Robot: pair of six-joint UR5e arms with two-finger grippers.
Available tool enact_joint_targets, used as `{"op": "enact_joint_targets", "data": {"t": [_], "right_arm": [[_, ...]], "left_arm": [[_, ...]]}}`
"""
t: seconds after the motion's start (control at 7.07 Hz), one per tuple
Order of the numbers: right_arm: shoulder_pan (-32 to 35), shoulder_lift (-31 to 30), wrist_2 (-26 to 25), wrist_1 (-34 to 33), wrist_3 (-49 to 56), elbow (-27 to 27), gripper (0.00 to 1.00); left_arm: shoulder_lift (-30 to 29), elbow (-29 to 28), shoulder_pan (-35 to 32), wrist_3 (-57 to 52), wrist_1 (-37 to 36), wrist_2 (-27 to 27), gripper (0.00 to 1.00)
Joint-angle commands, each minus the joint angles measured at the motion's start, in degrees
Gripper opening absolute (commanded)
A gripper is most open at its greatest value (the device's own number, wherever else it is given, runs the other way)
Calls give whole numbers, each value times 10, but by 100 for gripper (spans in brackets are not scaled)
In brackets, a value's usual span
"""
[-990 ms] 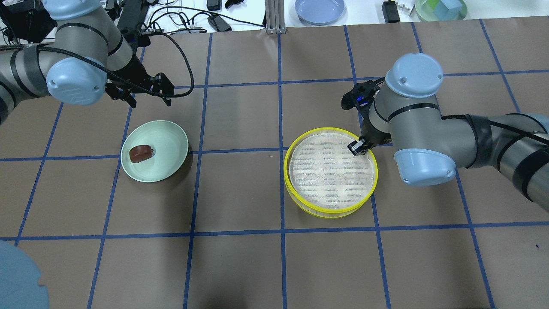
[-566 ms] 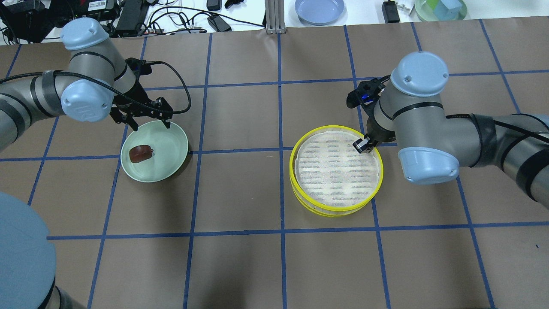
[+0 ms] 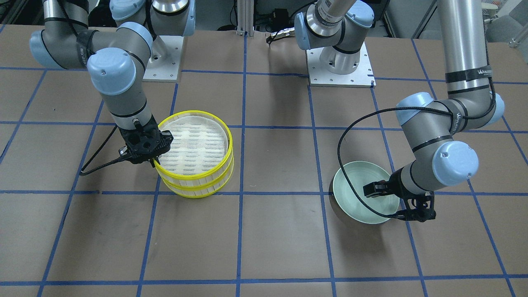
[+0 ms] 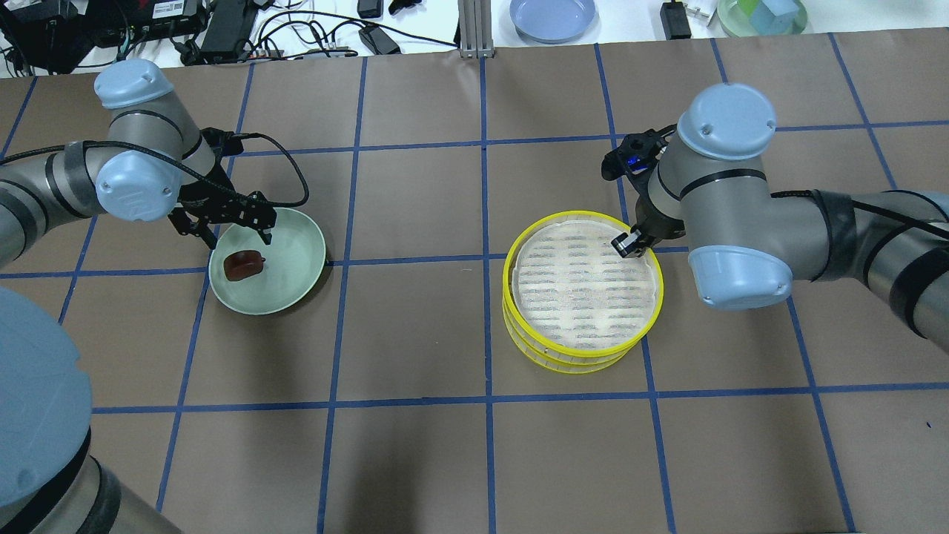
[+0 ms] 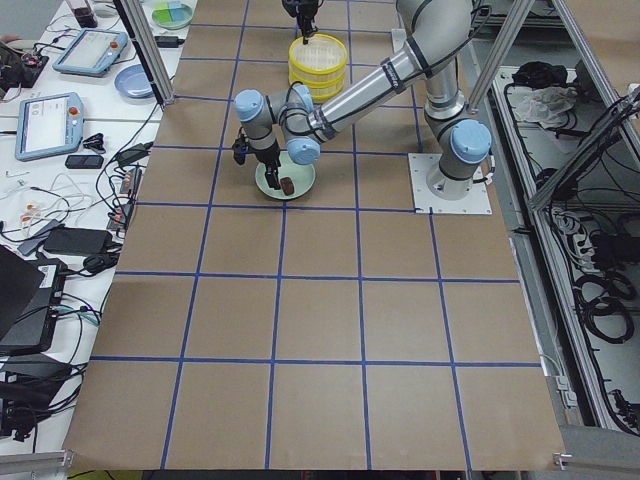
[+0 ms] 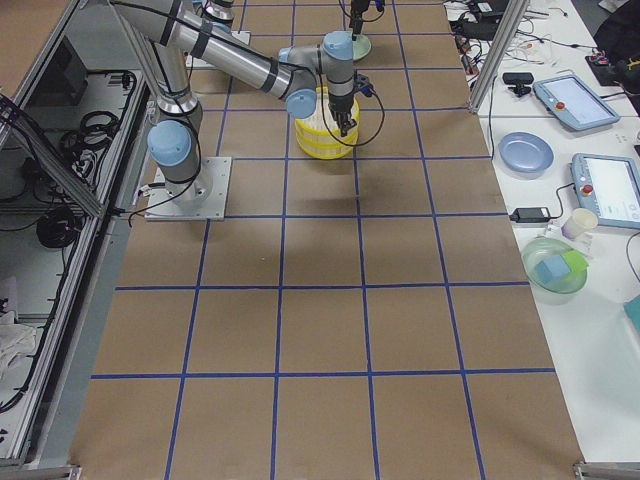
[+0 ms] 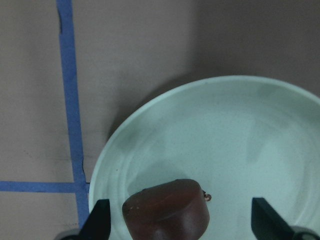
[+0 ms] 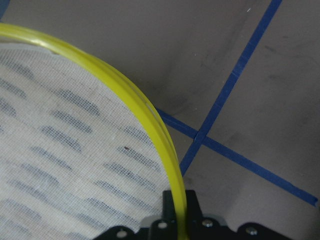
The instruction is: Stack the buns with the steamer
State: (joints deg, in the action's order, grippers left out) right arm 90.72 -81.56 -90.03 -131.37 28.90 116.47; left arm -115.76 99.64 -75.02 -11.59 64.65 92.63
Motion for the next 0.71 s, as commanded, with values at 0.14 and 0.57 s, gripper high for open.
{"op": "enact_joint_targets", "data": {"t": [0.14,0.57], "right_arm": [[-1,15,-8,-8,-4,0,28],[0,0,-17,63,-51,-62,100]], "left_arm": [[-6,11,2,25,11,-8,99],[-5,12,2,39,45,-10,98]]}}
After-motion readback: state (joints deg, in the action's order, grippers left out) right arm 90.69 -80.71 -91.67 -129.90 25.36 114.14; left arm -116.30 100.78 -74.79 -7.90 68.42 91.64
